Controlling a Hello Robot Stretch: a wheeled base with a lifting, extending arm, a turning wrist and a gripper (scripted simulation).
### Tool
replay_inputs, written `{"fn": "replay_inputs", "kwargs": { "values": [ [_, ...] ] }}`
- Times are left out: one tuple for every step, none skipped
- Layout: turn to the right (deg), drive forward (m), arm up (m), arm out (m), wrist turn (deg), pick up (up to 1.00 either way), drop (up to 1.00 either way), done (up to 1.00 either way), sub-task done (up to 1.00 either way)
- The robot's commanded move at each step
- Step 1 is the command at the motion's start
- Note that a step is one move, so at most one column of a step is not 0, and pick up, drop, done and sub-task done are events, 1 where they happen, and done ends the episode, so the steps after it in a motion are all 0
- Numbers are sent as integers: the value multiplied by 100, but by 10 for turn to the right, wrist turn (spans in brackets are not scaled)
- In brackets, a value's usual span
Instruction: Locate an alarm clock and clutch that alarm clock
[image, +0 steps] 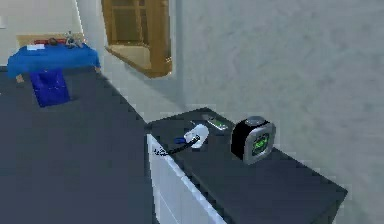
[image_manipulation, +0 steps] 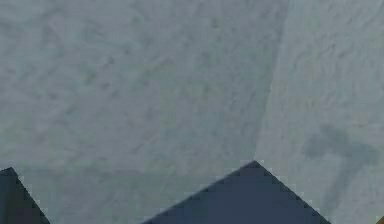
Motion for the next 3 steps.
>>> {"fn": "replay_inputs", "kwargs": {
  "values": [
    [-450,0,0,0,0,0,0,0,0],
    [-240,0,0,0,0,0,0,0,0],
    [0,0,50,0,0,0,0,0,0]
  ]
}}
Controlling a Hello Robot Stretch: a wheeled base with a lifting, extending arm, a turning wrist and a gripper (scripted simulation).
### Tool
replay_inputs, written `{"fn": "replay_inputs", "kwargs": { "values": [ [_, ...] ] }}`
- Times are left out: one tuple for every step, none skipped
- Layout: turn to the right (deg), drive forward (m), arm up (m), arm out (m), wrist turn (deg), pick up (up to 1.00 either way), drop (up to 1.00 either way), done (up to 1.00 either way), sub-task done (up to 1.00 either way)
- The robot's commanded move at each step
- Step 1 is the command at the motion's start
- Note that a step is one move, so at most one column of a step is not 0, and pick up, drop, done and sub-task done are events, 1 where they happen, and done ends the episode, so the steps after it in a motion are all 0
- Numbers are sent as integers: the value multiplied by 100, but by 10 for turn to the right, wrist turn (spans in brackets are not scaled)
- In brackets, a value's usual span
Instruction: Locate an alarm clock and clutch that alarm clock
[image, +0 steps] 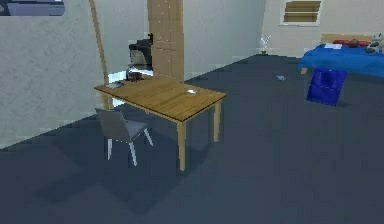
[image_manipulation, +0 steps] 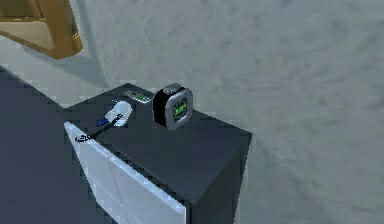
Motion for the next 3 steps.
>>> {"fn": "replay_inputs", "kwargs": {
  "values": [
    [0,0,38,0,0,0,0,0,0],
    [0,0,0,44,0,0,0,0,0],
    [0,0,0,0,450,0,0,0,0]
  ]
}}
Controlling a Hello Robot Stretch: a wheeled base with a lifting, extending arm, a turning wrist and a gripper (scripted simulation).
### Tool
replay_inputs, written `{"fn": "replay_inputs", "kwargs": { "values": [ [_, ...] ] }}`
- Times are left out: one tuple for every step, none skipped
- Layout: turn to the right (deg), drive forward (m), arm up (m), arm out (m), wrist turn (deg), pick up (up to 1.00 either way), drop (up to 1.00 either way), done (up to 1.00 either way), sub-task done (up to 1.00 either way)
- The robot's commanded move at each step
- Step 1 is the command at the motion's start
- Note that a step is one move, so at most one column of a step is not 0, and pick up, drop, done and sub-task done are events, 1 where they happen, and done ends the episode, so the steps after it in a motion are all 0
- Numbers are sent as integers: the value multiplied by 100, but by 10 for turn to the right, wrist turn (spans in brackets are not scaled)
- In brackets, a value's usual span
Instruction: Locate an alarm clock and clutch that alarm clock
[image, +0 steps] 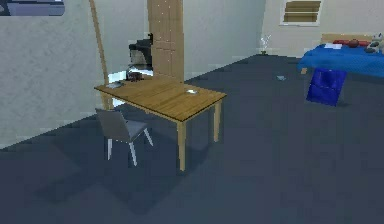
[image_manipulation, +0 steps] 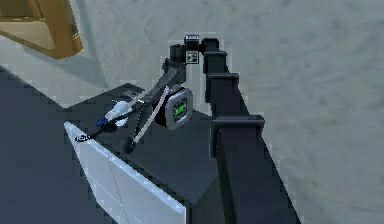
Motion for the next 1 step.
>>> {"fn": "replay_inputs", "kwargs": {
  "values": [
    [0,0,0,0,450,0,0,0,0]
  ]
}}
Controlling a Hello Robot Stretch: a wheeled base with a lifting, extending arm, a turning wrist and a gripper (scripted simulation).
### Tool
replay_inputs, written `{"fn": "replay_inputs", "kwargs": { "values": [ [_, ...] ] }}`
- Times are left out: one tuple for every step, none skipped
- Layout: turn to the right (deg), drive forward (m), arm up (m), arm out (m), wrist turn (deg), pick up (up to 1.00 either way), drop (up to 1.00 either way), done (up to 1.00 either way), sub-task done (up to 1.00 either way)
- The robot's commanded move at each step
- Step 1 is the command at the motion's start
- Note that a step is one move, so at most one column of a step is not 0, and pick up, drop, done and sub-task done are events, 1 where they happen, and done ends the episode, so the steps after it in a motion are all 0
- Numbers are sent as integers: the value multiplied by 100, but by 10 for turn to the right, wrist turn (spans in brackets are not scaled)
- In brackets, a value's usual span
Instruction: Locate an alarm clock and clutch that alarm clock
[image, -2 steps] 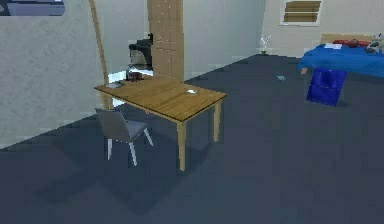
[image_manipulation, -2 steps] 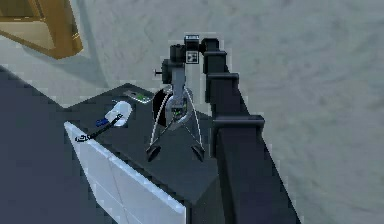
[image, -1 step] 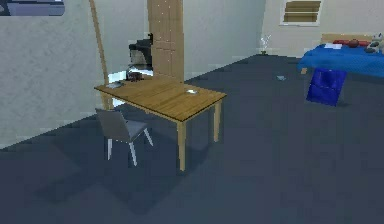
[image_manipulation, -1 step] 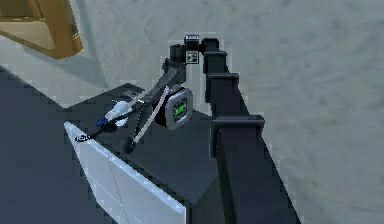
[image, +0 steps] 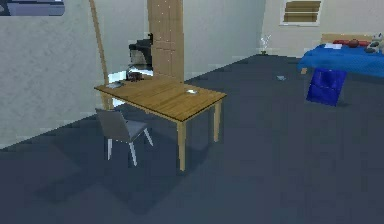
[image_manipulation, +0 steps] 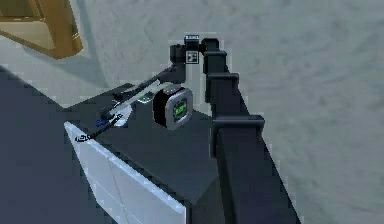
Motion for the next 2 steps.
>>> {"fn": "replay_inputs", "kwargs": {
  "values": [
    [0,0,0,0,450,0,0,0,0],
    [0,0,0,0,240,0,0,0,0]
  ]
}}
